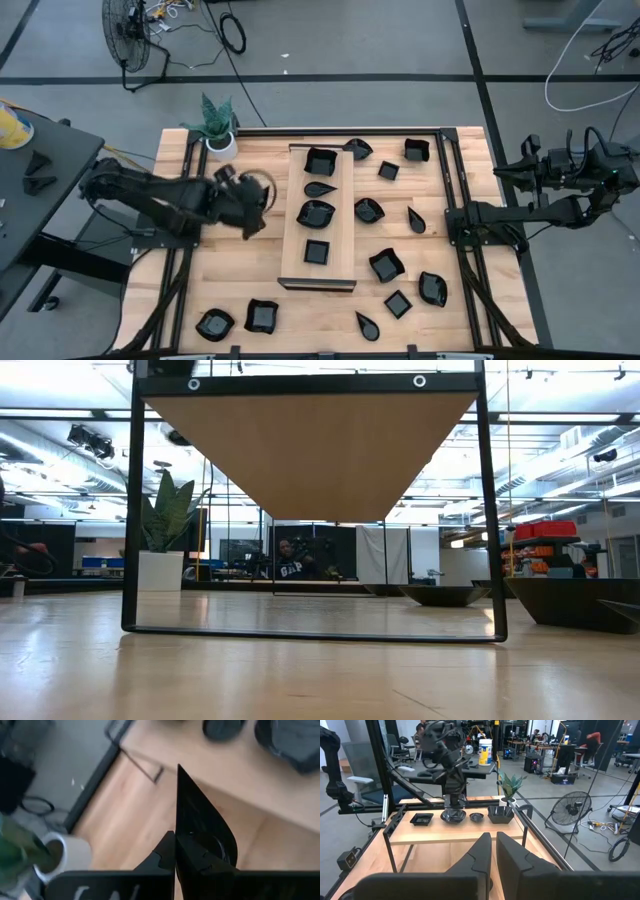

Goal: Pick & Place Mini shaped plates
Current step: Stack the drop shaped plate on top of the drop shaped plate

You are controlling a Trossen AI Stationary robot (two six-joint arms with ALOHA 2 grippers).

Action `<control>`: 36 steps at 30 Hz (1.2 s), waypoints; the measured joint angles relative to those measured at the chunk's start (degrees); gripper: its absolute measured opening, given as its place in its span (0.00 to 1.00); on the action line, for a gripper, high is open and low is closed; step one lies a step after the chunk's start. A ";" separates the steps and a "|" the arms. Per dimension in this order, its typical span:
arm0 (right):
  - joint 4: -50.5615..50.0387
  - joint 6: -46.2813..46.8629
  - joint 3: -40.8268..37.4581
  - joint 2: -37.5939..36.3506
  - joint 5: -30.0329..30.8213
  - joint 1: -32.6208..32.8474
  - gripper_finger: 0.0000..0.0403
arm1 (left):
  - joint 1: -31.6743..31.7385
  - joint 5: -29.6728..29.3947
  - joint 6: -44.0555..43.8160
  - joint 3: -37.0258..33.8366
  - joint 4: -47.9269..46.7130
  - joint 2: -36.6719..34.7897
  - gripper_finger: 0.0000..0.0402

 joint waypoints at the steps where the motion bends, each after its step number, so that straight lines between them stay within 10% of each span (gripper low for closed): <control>1: 0.01 0.01 0.00 0.00 0.00 0.01 0.08 | 1.52 0.01 3.32 0.29 1.65 0.00 0.01; 14: 0.01 0.01 0.00 0.00 0.00 0.01 0.08 | 18.41 16.46 33.92 0.85 25.21 0.02 0.01; 36: 0.01 0.00 0.00 0.02 0.00 0.01 0.08 | 27.84 28.82 46.33 7.15 30.00 0.33 0.01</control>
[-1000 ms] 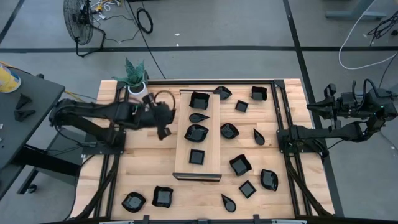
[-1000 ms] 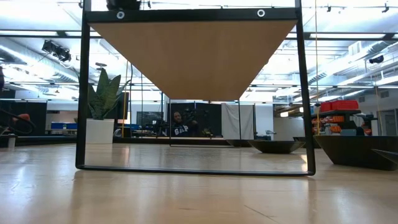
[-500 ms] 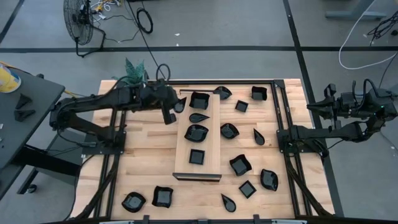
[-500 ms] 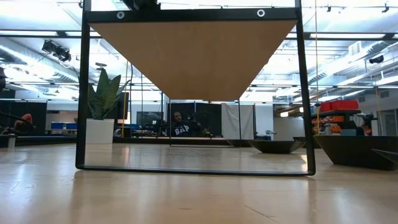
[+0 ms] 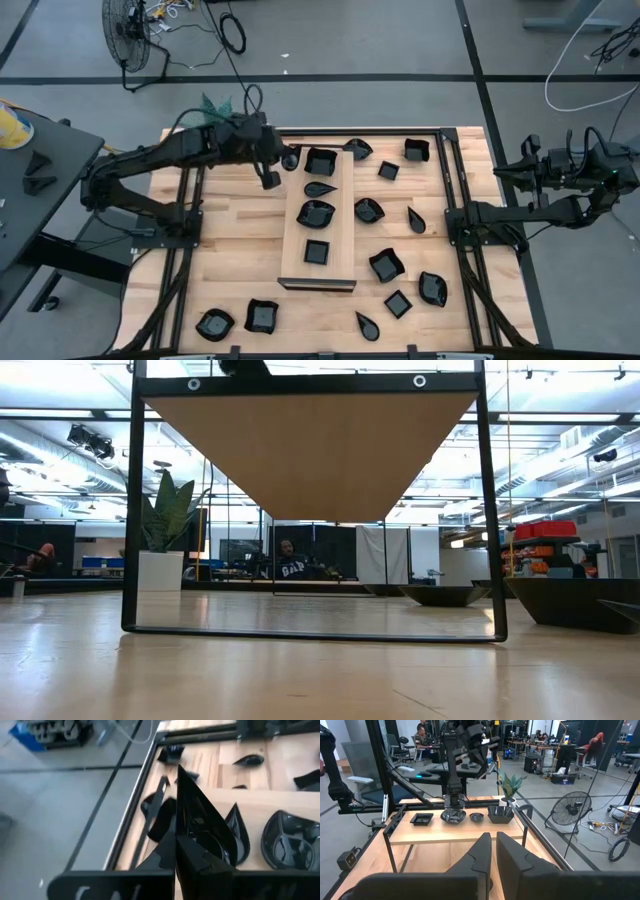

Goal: Pick & Place Mini shaped plates
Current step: Stack the drop shaped plate on top of the drop shaped plate

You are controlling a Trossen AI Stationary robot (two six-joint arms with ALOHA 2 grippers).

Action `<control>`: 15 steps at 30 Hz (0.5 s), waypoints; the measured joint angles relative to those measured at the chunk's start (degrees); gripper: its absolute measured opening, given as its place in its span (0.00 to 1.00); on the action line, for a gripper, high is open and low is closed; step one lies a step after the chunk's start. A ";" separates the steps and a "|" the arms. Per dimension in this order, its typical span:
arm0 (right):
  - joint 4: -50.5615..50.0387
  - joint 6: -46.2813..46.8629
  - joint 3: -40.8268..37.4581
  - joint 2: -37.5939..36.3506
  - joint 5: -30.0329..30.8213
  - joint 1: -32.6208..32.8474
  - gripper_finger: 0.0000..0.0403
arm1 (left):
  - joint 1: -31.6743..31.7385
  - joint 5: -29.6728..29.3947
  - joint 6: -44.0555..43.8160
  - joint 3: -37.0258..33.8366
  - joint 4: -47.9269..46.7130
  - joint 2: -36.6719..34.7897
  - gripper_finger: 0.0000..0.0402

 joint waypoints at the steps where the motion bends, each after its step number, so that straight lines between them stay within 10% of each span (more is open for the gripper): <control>1: 0.00 0.00 0.01 0.00 0.00 0.01 0.08 | 0.37 1.50 1.65 0.74 0.00 0.24 0.01; 15: 0.00 0.00 0.01 0.00 0.00 0.00 0.08 | 5.28 20.32 17.47 5.30 1.05 7.13 0.01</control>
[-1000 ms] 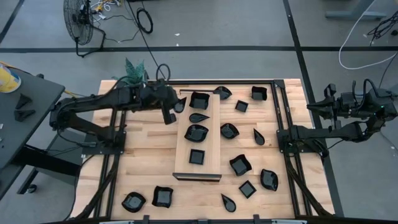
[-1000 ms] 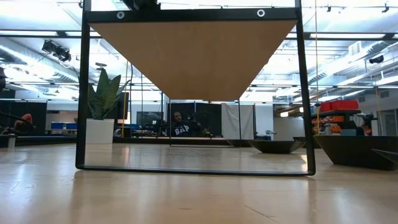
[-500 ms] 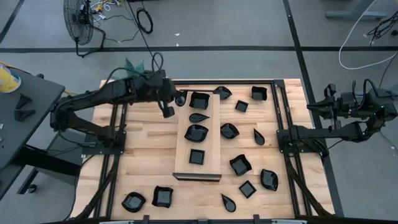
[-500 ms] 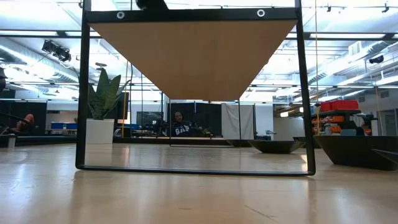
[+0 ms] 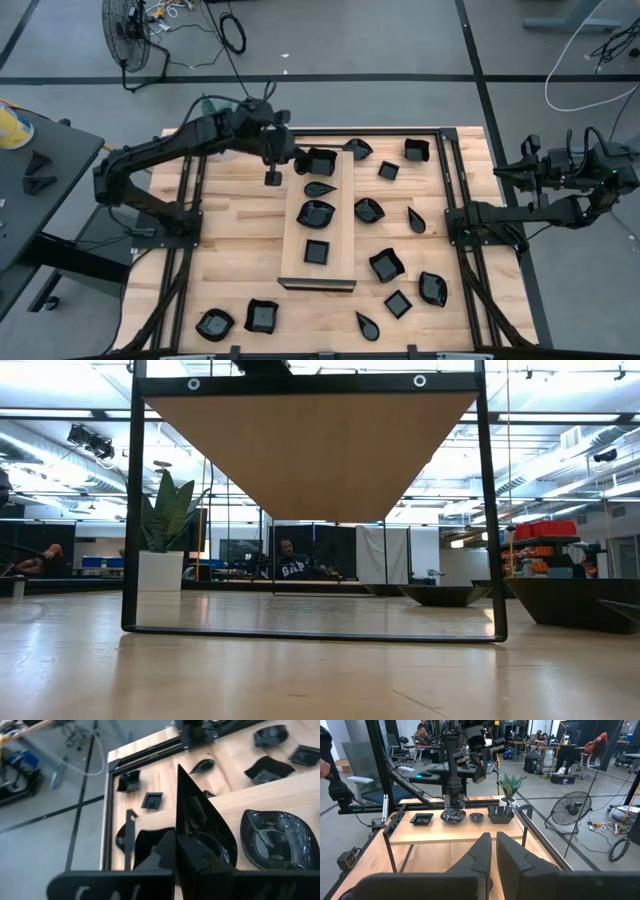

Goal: Pick & Place Mini shaped plates
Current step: Stack the drop shaped plate on top of the drop shaped plate

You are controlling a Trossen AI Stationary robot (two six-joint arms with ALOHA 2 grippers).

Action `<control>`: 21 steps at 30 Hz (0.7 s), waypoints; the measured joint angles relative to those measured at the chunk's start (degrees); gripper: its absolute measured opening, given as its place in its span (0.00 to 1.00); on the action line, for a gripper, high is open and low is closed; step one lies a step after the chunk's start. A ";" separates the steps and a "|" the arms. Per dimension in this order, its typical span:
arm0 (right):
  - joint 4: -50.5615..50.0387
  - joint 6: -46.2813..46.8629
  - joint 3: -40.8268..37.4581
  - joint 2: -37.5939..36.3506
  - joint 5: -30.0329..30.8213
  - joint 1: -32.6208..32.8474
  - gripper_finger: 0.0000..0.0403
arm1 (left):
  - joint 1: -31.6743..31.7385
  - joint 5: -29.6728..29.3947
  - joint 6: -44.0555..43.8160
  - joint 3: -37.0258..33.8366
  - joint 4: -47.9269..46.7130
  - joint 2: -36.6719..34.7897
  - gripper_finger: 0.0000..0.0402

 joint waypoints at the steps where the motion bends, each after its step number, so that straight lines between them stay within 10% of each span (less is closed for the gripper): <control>1: -0.01 0.00 0.00 0.00 0.00 0.02 0.08 | 0.27 1.38 0.70 0.00 0.21 0.59 0.01; 21: -0.02 0.01 0.00 0.00 0.00 0.02 0.08 | 0.82 12.03 1.15 0.00 -1.22 10.31 0.01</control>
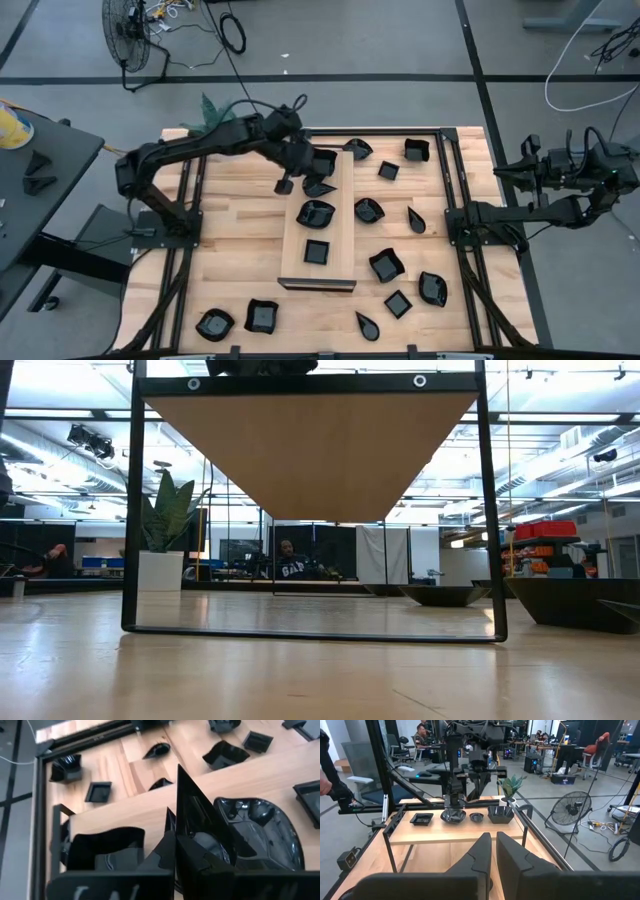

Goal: Pick & Place Mini shaped plates
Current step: Stack the drop shaped plate on top of the drop shaped plate

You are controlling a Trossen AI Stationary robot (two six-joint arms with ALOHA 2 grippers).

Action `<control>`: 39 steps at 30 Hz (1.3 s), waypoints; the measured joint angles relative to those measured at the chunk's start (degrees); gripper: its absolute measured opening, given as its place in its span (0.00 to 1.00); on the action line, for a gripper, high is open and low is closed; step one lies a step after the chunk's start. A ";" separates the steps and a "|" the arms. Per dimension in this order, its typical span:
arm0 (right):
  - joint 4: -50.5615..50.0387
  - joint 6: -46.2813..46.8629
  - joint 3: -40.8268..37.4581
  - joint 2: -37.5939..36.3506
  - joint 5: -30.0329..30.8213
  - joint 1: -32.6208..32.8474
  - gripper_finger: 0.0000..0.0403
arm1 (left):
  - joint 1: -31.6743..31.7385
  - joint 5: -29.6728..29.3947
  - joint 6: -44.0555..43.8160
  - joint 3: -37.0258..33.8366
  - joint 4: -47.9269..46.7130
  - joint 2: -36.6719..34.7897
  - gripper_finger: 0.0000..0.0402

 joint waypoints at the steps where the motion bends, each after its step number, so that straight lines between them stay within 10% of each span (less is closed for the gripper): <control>1: 0.04 -0.01 0.01 0.00 0.00 -0.01 0.08 | -0.02 0.00 0.00 0.00 0.02 0.30 0.01; 39: 0.01 0.01 0.00 0.00 0.00 -0.01 0.08 | -1.85 -5.16 7.48 -0.04 1.76 5.32 0.02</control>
